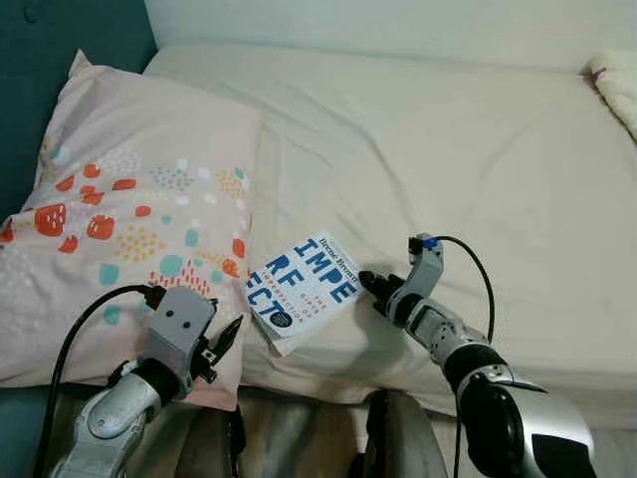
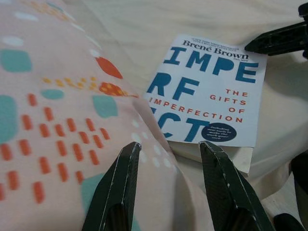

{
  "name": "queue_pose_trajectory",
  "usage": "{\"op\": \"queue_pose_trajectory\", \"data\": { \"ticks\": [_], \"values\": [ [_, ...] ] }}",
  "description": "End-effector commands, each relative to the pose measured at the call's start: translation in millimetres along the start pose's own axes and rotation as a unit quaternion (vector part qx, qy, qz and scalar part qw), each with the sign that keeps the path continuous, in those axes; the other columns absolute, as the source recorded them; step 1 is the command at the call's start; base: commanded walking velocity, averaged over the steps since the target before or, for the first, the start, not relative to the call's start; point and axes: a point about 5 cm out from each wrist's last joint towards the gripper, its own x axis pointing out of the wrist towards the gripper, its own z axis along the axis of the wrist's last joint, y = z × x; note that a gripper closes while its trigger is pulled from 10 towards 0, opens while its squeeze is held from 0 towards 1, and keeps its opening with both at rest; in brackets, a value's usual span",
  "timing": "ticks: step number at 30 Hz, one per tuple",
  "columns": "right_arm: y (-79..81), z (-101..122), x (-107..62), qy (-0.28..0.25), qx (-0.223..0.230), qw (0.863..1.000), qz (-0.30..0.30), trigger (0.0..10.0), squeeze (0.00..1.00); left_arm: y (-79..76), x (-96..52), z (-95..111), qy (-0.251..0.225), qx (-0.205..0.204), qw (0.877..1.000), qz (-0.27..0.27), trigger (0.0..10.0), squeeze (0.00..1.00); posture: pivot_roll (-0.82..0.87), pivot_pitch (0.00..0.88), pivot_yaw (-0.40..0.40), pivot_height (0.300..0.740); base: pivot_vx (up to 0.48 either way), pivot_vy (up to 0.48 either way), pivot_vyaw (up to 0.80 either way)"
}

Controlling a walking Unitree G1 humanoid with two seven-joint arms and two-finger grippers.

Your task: Clean up the room

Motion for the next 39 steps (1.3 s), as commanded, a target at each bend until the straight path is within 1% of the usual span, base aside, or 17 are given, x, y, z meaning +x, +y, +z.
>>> {"op": "queue_pose_trajectory", "data": {
  "ticks": [1,2,3,4,6,8,12,16,17,18,19,21,24,25,26,29,39],
  "values": [
    [-16.4,-18,-7.7,0.04,-0.032,0.998,-0.037,0.0,0.0,-4.3,0.4,-6,0.01,0.007,1.0,-0.013,10.0,0.0,0.18,0.277,-0.048,0.566,0.0,0.0,0.0],
    [-16.4,-18,-7.7,0.04,-0.032,0.998,-0.037,0.0,0.0,-4.3,0.4,-6,0.01,0.007,1.0,-0.013,10.0,0.0,0.18,0.277,-0.048,0.566,0.0,0.0,0.0],
    [-17.2,-21,-8.0,0.059,-0.081,0.994,-0.042,0.0,0.0,-5.6,2.9,-5,0.007,0.006,1.0,-0.016,10.0,0.0,0.16,0.268,-0.049,0.566,0.0,0.0,0.0],
    [-17.2,-21,-8.0,0.059,-0.081,0.994,-0.042,0.0,0.0,-5.6,2.9,-5,0.007,0.006,1.0,-0.016,10.0,0.0,0.16,0.268,-0.049,0.566,0.0,0.0,0.0],
    [-18.4,-23,-8.2,0.075,-0.142,0.985,-0.057,0.0,0.0,-8.1,8.7,-5,-0.001,0.002,1.0,-0.02,10.0,0.0,0.14,0.256,-0.049,0.566,0.0,0.0,0.0],
    [-17.0,-24,-7.1,0.069,-0.161,0.982,-0.068,0.0,0.0,-10.9,12.1,-4,-0.007,0.0,1.0,-0.029,10.0,0.0,0.13,0.25,-0.046,0.566,0.0,0.0,0.0],
    [-15.8,-24,-6.3,0.062,-0.17,0.981,-0.074,0.0,0.0,-12.8,14.0,-3,-0.01,-0.001,0.999,-0.034,10.0,0.0,0.13,0.25,-0.046,0.566,0.0,0.0,0.0],
    [-9.3,-31,-4.1,0.036,-0.174,0.98,-0.088,0.0,0.0,-31.5,15.9,-2,-0.017,-0.017,0.994,-0.103,10.0,0.0,0.12,0.237,-0.03,0.566,0.0,0.0,0.0],
    [-9.3,-31,-4.1,0.036,-0.174,0.98,-0.088,0.0,0.0,-31.5,15.9,-2,-0.017,-0.017,0.994,-0.103,10.0,0.0,0.12,0.237,-0.03,0.566,0.0,0.0,0.0],
    [-7.4,-33,-3.7,0.029,-0.166,0.982,-0.09,0.0,0.0,-39.6,14.5,-4,-0.01,-0.027,0.99,-0.139,10.0,0.0,0.12,0.237,-0.028,0.566,0.0,0.0,0.0],
    [-7.4,-33,-3.7,0.029,-0.166,0.982,-0.09,0.0,0.0,-39.6,14.5,-4,-0.01,-0.027,0.99,-0.139,10.0,0.0,0.12,0.237,-0.028,0.566,0.0,0.0,0.0],
    [-6.8,-33,-3.4,0.006,-0.127,0.986,-0.105,0.0,0.0,-50.5,10.8,-11,0.016,-0.026,0.98,-0.195,10.0,0.0,0.12,0.235,-0.024,0.566,0.0,0.0,0.0],
    [-10.8,-32,-4.5,-0.031,-0.018,0.986,-0.163,0.0,0.0,-52.2,13.3,-18,0.031,-0.018,0.98,-0.194,10.0,0.0,0.11,0.237,-0.019,0.566,0.0,0.0,0.0],
    [-10.8,-32,-4.5,-0.031,-0.018,0.986,-0.163,0.0,0.0,-52.2,13.3,-18,0.031,-0.018,0.98,-0.194,10.0,0.0,0.11,0.237,-0.019,0.566,0.0,0.0,0.0],
    [-12.0,-33,-5.2,-0.038,0.009,0.983,-0.18,0.0,0.0,-52.5,14.6,-18,0.029,-0.021,0.981,-0.19,10.0,0.0,0.11,0.237,-0.018,0.566,0.0,0.0,0.0],
    [-9.4,-43,-5.4,-0.039,0.041,0.979,-0.196,0.0,0.0,-56.0,16.9,-17,0.024,-0.025,0.981,-0.191,10.0,0.0,0.11,0.237,-0.013,0.566,0.0,0.0,0.0],
    [10.2,-65,-0.8,-0.011,0.045,0.985,-0.166,0.0,0.0,-55.5,18.9,-17,0.023,-0.022,0.982,-0.186,10.0,0.0,0.1,0.235,-0.013,0.566,0.0,0.0,0.0]
  ]
}}
